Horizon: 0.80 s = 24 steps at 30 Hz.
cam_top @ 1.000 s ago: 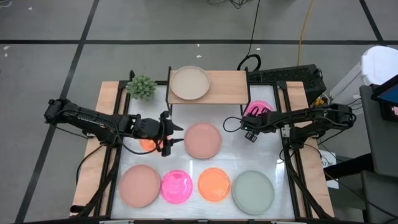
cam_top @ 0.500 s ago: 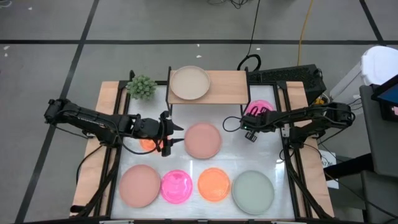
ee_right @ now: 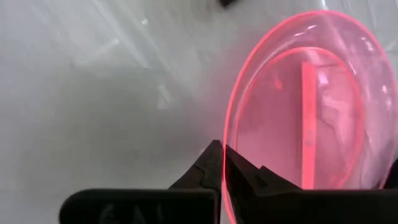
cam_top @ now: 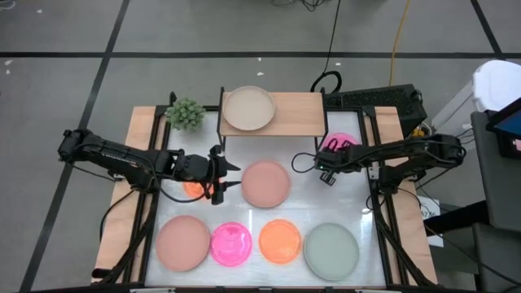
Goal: Place and stack plates onto a shelf
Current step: Put the top pink plate on the shelf
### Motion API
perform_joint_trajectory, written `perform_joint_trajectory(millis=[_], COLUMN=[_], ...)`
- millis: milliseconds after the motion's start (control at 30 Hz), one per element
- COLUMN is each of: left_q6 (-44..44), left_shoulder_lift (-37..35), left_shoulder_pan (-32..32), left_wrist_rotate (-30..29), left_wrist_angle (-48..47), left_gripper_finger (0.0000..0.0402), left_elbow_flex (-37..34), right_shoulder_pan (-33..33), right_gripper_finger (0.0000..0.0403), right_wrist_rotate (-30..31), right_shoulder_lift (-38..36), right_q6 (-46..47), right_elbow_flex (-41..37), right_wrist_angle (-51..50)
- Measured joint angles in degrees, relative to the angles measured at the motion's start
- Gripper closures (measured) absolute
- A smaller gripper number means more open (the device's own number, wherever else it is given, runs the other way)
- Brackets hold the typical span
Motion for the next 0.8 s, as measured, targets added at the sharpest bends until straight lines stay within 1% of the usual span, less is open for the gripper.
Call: perform_joint_trajectory(millis=[233,467,600,800], left_q6=[0.2,0.3,0.4,0.4], left_shoulder_lift=[0.0,0.0,0.0,0.0], left_shoulder_pan=[0.0,0.0,0.0,0.0], left_wrist_rotate=[0.0,0.1,0.1,0.2], left_wrist_angle=[-0.1,-0.3,-0.3,-0.3], left_gripper_finger=[0.0192,0.0192,0.0192,0.0192], left_elbow_flex=[0.0,0.0,0.0,0.0], right_shoulder_pan=[2.0,3.1,4.1,6.4], right_gripper_finger=[0.0403,0.0403,0.0403,0.0403], right_wrist_rotate=[0.2,0.4,0.5,3.7], right_shoulder_lift=[-0.3,-0.3,-0.3,-0.4], right_q6=[3.3,7.2,8.5,11.6], right_elbow_flex=[4.3,7.9,10.8,15.6], right_wrist_angle=[-4.7,-13.5,-16.3,-23.9])
